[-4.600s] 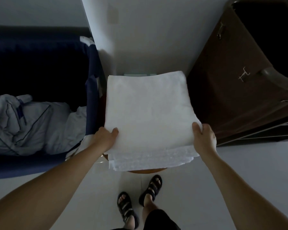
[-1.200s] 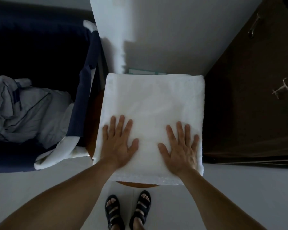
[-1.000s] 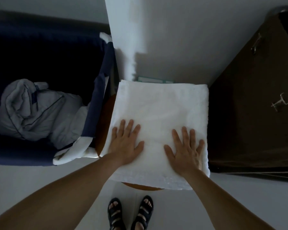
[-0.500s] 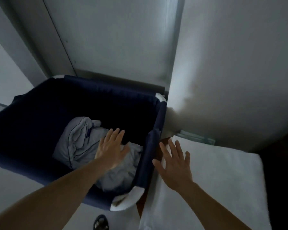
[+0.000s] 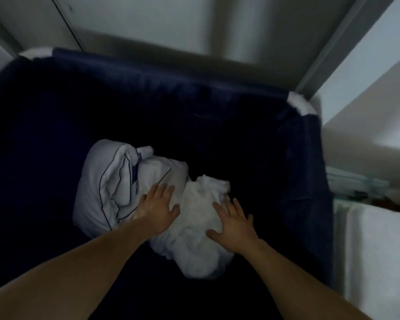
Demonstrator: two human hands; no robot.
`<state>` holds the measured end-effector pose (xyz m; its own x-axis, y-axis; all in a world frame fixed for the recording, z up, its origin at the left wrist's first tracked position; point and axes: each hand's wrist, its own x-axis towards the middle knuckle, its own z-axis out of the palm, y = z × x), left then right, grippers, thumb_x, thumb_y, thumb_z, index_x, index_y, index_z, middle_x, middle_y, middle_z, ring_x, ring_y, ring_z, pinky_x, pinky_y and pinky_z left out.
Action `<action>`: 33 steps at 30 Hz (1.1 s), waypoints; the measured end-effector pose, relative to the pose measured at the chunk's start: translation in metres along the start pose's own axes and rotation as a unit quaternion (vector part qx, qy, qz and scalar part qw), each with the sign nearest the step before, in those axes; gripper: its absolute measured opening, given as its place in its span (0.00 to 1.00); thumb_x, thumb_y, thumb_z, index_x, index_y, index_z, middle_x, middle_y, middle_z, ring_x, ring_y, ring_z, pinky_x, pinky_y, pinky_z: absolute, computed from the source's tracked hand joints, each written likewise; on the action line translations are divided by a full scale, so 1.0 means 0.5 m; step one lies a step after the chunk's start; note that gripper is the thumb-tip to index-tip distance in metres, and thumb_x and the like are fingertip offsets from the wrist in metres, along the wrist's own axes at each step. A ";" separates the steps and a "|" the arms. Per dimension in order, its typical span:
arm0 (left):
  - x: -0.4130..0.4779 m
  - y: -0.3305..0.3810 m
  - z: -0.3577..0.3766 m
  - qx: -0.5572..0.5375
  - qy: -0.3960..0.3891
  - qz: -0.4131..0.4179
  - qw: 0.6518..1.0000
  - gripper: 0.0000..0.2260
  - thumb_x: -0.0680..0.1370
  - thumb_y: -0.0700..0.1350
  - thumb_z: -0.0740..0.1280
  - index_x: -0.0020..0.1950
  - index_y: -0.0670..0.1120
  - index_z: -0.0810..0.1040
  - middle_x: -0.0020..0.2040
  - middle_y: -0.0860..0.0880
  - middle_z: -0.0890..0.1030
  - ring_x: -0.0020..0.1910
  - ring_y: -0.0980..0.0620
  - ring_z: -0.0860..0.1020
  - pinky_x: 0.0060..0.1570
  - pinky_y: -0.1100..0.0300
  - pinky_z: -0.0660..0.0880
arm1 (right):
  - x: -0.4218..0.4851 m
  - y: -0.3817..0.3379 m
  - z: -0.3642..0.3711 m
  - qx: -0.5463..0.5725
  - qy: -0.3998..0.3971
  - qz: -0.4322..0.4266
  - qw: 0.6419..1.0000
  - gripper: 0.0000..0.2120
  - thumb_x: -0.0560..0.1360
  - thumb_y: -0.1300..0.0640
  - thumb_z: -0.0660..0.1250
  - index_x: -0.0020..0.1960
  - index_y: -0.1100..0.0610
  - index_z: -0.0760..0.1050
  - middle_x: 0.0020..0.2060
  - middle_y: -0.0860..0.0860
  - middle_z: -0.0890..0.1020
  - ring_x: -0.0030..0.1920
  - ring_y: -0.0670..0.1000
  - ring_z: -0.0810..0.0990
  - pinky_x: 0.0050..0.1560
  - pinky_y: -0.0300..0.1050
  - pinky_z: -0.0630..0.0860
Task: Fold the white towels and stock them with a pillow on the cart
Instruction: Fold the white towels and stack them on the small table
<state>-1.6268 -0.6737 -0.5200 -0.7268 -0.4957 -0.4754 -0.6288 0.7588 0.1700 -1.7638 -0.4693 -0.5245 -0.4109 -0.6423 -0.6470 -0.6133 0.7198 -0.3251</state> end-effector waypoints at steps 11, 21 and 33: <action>0.186 -0.062 0.315 -0.031 -0.097 0.051 0.993 0.34 0.80 0.64 0.48 0.82 0.48 0.51 0.81 0.45 0.55 0.80 0.45 0.52 0.76 0.45 0.52 | 0.252 0.071 0.337 0.004 -0.170 0.100 0.980 0.62 0.61 0.25 0.72 0.79 0.40 0.34 0.79 0.50 0.33 0.77 0.62 0.30 0.72 0.75 0.45; 0.184 -0.084 0.382 -0.084 -0.139 0.047 0.985 0.31 0.83 0.58 0.56 0.82 0.49 0.50 0.81 0.45 0.54 0.79 0.46 0.53 0.77 0.46 0.54 | 0.228 0.117 0.500 0.022 -0.101 0.204 0.973 0.33 0.79 0.51 0.64 0.80 0.53 0.55 0.76 0.63 0.58 0.70 0.65 0.67 0.64 0.54 0.70; 0.080 0.003 0.081 -0.217 -0.274 0.110 0.931 0.41 0.74 0.68 0.66 0.81 0.57 0.52 0.80 0.54 0.57 0.76 0.54 0.59 0.77 0.55 0.55 | 0.093 0.036 0.140 0.272 -0.029 0.127 0.954 0.20 0.71 0.55 0.75 0.62 0.50 0.76 0.41 0.43 0.78 0.45 0.41 0.79 0.37 0.26 0.66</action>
<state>-1.6457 -0.6753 -0.5735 -0.6756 0.0318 -0.7366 -0.6199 0.5162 0.5909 -1.7469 -0.4679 -0.6088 -0.4518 -0.4257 -0.7840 -0.0525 0.8899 -0.4530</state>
